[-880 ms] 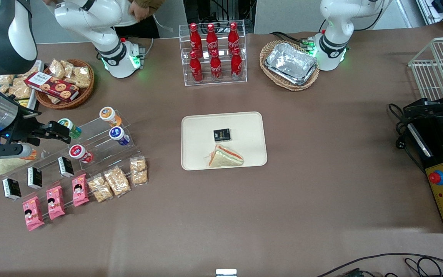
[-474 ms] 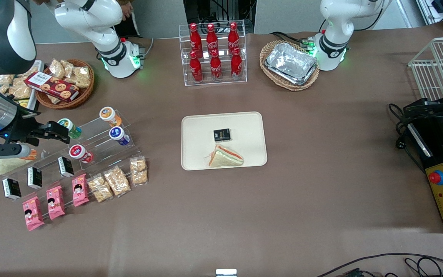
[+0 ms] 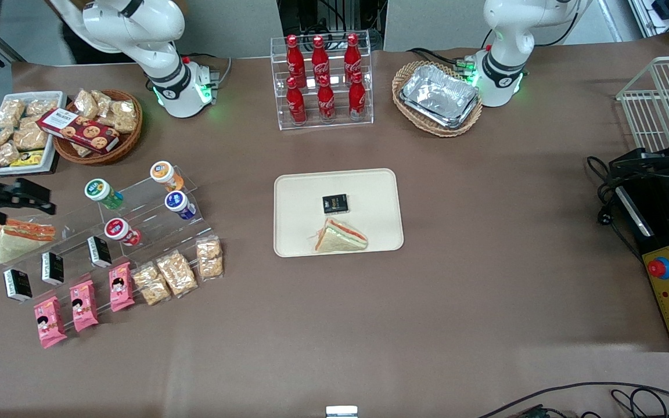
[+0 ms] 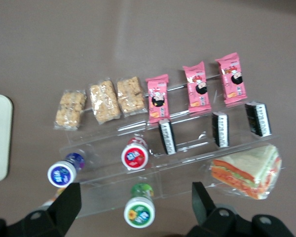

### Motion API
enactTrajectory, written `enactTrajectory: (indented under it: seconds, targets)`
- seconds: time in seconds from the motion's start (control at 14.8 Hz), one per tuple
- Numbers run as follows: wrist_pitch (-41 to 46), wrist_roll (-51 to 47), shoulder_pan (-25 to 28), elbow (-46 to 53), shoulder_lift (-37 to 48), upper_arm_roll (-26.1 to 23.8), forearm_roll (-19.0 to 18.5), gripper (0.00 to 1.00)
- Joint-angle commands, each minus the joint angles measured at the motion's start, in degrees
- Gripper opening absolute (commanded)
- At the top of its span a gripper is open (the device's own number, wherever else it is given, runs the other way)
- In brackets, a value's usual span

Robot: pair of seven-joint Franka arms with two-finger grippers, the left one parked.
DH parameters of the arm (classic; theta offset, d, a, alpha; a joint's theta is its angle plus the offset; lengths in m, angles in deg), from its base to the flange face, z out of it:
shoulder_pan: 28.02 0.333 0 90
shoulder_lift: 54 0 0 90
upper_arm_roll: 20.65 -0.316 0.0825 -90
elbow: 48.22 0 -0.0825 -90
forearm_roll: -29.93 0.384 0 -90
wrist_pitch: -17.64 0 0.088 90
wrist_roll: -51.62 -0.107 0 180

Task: Place green gum on tray
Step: 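Move the right gripper over the green-lidded gum tub on the rack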

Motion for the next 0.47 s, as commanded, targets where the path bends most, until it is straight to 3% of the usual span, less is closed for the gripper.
enactTrajectory:
  seconds: [0.0,0.2,0.41]
  targets:
    - [2.0,6.9,-3.7,-0.8,1.9,-0.4,0.6,1.00]
    - [-0.6,7.2,-3.9,-10.1,8.1,-0.5,0.5,1.00]
    - [-10.6,7.2,-3.8,-26.5,17.2,-0.5,0.4,1.00]
